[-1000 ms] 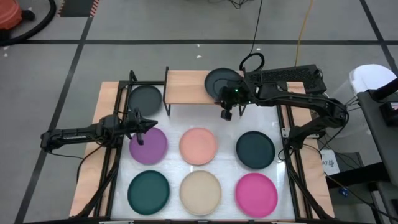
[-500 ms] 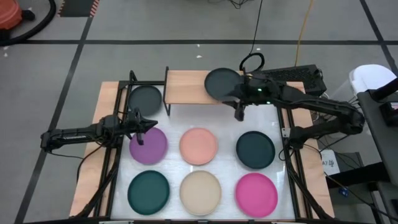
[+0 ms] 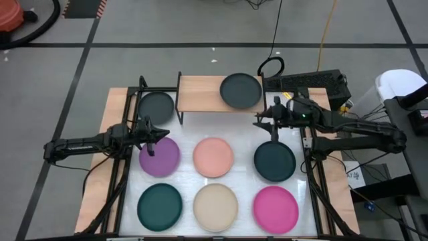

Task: Place and stack plates onto a shelf
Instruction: Stack the black plate on top of the black plate on the shelf

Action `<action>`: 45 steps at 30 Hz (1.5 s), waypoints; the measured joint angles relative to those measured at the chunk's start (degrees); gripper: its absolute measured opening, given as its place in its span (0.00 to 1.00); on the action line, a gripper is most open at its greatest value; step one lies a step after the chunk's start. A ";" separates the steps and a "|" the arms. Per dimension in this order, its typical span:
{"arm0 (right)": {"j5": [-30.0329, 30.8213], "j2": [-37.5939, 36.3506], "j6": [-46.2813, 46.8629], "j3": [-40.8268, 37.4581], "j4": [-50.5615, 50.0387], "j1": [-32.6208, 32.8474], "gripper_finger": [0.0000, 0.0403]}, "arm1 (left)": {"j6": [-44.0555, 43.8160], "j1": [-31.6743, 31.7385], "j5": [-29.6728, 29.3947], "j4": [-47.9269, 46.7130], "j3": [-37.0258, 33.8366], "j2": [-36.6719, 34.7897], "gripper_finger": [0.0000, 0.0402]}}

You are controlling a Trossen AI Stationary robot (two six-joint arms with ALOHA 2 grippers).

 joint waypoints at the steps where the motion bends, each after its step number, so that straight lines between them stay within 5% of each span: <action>1: 0.00 -0.99 0.46 -1.58 1.39 0.39 0.35 | 0.38 0.00 0.02 0.00 0.00 -0.02 0.04; 16: 0.00 -7.22 3.47 -13.74 12.02 3.43 0.35 | 0.71 0.00 0.01 0.43 0.00 0.00 0.04; 28: 0.00 -7.63 3.12 -17.28 14.73 3.50 0.35 | 2.31 0.00 -0.07 11.41 0.00 -0.02 0.04; 31: 0.00 -7.64 3.14 -17.62 14.78 3.50 0.35 | 2.68 -0.03 -4.09 11.71 1.40 0.44 0.04; 36: -0.02 -7.63 3.95 -17.65 14.73 3.50 0.35 | 2.92 -0.04 -9.58 -6.42 12.08 5.58 0.04; 45: 0.03 -7.63 3.12 -17.65 14.80 3.48 0.35 | -11.05 1.35 -24.99 -28.85 27.01 29.10 0.04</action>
